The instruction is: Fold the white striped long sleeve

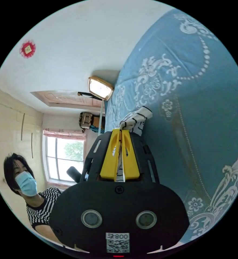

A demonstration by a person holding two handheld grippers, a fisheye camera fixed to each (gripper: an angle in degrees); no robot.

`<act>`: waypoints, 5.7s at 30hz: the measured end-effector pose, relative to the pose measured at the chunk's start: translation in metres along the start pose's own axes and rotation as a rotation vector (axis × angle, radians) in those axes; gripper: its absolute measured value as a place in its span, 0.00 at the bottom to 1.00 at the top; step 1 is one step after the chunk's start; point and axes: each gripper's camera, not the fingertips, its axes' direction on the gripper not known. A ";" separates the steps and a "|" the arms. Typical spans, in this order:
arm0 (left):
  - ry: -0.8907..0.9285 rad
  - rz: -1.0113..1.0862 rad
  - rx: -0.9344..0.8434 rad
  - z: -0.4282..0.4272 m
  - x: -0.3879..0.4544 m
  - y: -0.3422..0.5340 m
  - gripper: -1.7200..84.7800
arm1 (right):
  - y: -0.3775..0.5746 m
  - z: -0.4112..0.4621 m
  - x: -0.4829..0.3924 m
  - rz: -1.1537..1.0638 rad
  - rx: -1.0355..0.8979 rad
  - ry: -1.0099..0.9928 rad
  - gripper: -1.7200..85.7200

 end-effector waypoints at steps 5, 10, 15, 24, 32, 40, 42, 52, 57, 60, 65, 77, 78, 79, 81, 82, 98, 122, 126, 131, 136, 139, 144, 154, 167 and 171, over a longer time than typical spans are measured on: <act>0.033 -0.104 0.147 -0.082 -0.045 0.038 0.04 | -0.022 0.081 -0.097 -0.154 -0.052 0.018 0.03; 0.049 -0.286 0.285 -0.162 -0.104 0.099 0.04 | -0.038 0.179 -0.171 -0.259 -0.155 0.049 0.03; 0.052 -0.528 0.384 -0.223 -0.174 0.185 0.04 | -0.043 0.294 -0.219 -0.307 -0.307 0.127 0.03; 0.156 -0.783 0.481 -0.273 -0.261 0.289 0.04 | -0.043 0.437 -0.264 -0.307 -0.453 0.262 0.03; 0.232 -0.852 0.564 -0.315 -0.308 0.348 0.04 | -0.044 0.517 -0.310 -0.369 -0.527 0.345 0.03; 0.335 -0.964 0.617 -0.340 -0.348 0.412 0.04 | -0.032 0.595 -0.346 -0.516 -0.715 0.529 0.04; 0.357 -0.976 0.634 -0.348 -0.354 0.428 0.04 | -0.028 0.602 -0.366 -0.594 -0.735 0.531 0.04; 0.318 -0.989 0.649 -0.395 -0.365 0.474 0.04 | -0.028 0.573 -0.385 -0.674 -0.735 0.471 0.06; 0.232 -0.947 0.618 -0.423 -0.361 0.493 0.05 | 0.002 0.455 -0.329 -0.508 -0.568 0.350 0.08; 0.236 -0.935 0.572 -0.429 -0.364 0.498 0.09 | 0.039 0.386 -0.269 -0.285 -0.516 0.281 0.11; 0.325 -0.928 0.528 -0.418 -0.371 0.497 0.12 | 0.110 0.338 -0.192 0.027 -0.478 0.090 0.14; 0.327 -0.978 0.538 -0.418 -0.379 0.488 0.04 | 0.166 0.318 -0.196 -0.092 -0.433 0.105 0.12; 0.310 -0.978 0.543 -0.420 -0.378 0.488 0.04 | 0.168 0.318 -0.197 -0.097 -0.440 0.121 0.11; 0.304 -0.977 0.546 -0.421 -0.377 0.488 0.04 | 0.170 0.319 -0.197 -0.105 -0.455 0.161 0.10; 0.304 -0.994 0.562 -0.423 -0.378 0.493 0.03 | 0.173 0.319 -0.198 -0.121 -0.475 0.204 0.08; 0.306 -1.007 0.564 -0.422 -0.378 0.494 0.03 | 0.176 0.318 -0.199 -0.127 -0.486 0.240 0.08; 0.418 -1.040 0.624 -0.386 -0.356 0.520 0.10 | 0.214 0.232 -0.147 0.026 -0.408 0.050 0.10; 0.576 -1.049 0.826 -0.282 -0.329 0.454 0.07 | 0.255 0.035 -0.166 -0.046 -0.338 -0.079 0.05; 0.543 -0.966 0.767 -0.274 -0.291 0.429 0.07 | 0.277 -0.016 -0.162 -0.043 -0.301 -0.117 0.05; 0.594 -0.849 0.742 -0.261 -0.238 0.404 0.06 | 0.332 -0.104 -0.165 -0.065 -0.259 -0.160 0.04; 0.641 -0.704 0.709 -0.242 -0.186 0.367 0.06 | 0.390 -0.192 -0.175 -0.110 -0.169 -0.213 0.04; 0.686 -0.604 0.688 -0.226 -0.153 0.338 0.06 | 0.425 -0.249 -0.184 -0.159 -0.101 -0.232 0.04; 0.772 -0.455 0.609 -0.179 -0.098 0.285 0.06 | 0.483 -0.343 -0.192 -0.232 0.013 -0.240 0.04; 0.903 -0.353 0.407 -0.037 -0.021 0.186 0.06 | 0.572 -0.530 -0.149 -0.239 0.240 -0.228 0.04; 0.895 -0.314 0.184 0.218 0.022 -0.061 0.06 | 0.453 -0.790 -0.074 -0.225 0.416 -0.091 0.04; 0.915 -0.196 0.229 0.285 0.050 -0.170 0.06 | 0.388 -0.878 -0.093 -0.307 0.452 0.007 0.04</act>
